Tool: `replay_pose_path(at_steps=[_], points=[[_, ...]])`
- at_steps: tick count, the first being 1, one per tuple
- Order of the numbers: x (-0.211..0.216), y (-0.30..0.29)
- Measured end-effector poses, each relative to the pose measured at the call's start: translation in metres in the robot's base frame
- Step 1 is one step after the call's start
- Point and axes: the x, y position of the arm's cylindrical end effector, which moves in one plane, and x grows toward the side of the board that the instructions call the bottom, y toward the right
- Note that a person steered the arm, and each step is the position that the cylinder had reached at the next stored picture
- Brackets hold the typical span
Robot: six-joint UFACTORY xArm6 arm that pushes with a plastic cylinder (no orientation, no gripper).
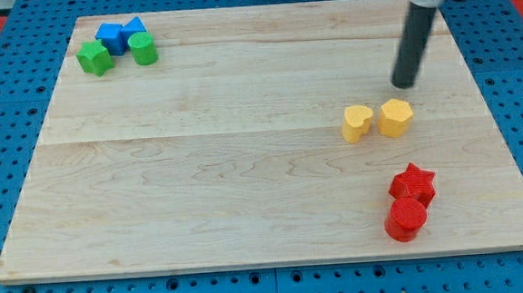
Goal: Push the yellow heart towards the green circle
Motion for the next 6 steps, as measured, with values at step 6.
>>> replay_pose_path(at_steps=[6], points=[[0.017, -0.171]])
